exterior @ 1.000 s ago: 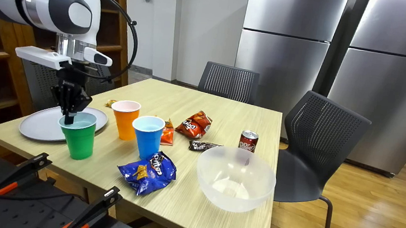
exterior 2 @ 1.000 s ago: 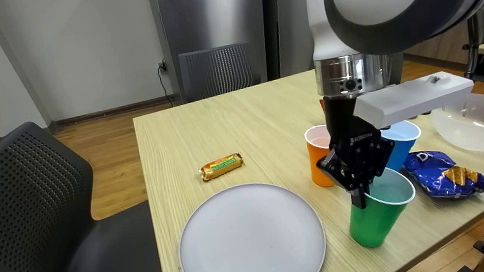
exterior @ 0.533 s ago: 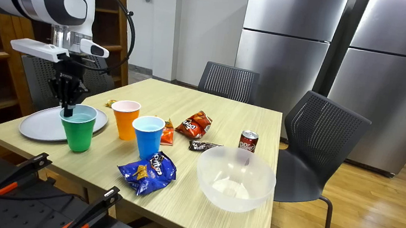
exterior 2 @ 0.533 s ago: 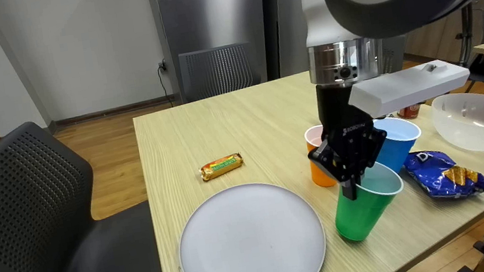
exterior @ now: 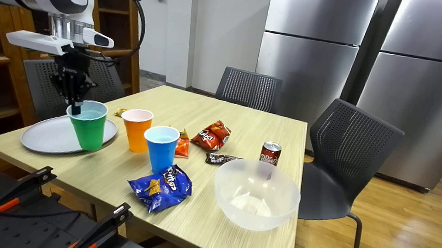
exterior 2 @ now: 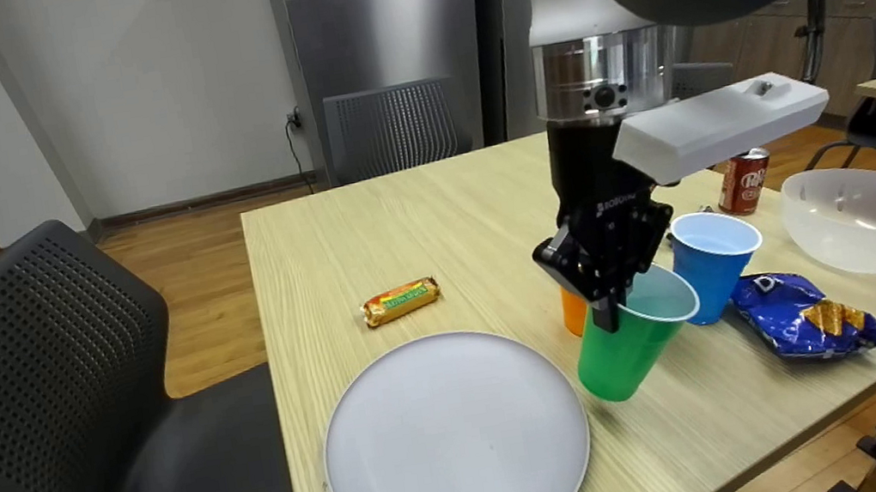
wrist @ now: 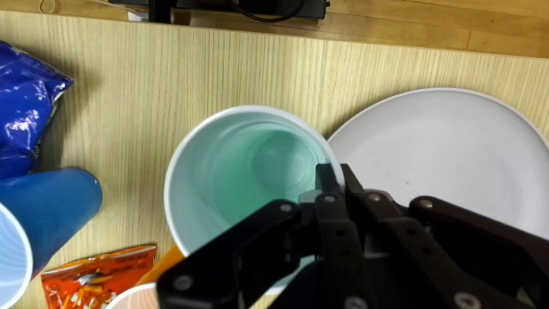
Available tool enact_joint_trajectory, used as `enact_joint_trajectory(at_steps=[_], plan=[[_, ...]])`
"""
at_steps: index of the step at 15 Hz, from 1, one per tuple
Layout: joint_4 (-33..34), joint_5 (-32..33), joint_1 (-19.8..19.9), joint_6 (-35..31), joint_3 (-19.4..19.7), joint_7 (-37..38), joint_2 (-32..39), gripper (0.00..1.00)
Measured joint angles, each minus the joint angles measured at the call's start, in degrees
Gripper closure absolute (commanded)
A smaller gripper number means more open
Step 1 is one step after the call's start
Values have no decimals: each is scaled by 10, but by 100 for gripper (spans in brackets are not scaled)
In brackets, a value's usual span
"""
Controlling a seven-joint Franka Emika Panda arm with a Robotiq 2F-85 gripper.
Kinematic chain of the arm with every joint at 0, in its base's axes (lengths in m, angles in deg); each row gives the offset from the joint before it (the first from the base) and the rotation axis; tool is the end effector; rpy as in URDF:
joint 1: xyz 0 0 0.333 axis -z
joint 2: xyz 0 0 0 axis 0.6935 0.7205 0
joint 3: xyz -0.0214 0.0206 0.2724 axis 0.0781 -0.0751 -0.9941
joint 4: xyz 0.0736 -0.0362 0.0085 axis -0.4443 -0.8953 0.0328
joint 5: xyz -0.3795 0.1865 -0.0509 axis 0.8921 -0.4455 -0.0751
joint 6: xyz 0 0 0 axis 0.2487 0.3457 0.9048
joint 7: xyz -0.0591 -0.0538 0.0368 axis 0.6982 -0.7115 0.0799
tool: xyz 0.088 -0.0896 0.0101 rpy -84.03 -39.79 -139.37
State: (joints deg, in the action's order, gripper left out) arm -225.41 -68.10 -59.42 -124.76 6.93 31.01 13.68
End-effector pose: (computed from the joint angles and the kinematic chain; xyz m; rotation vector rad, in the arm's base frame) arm 0.4032 0.2032 0.1235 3.1103 0.2554 -0.2038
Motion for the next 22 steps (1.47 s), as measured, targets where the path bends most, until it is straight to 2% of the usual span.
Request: enact_joint_trajectory(at_steps=[9,22], plan=[[64,29,-35,40,-22,6,15,99],[239,78,-86,118,-24,6,150,99]])
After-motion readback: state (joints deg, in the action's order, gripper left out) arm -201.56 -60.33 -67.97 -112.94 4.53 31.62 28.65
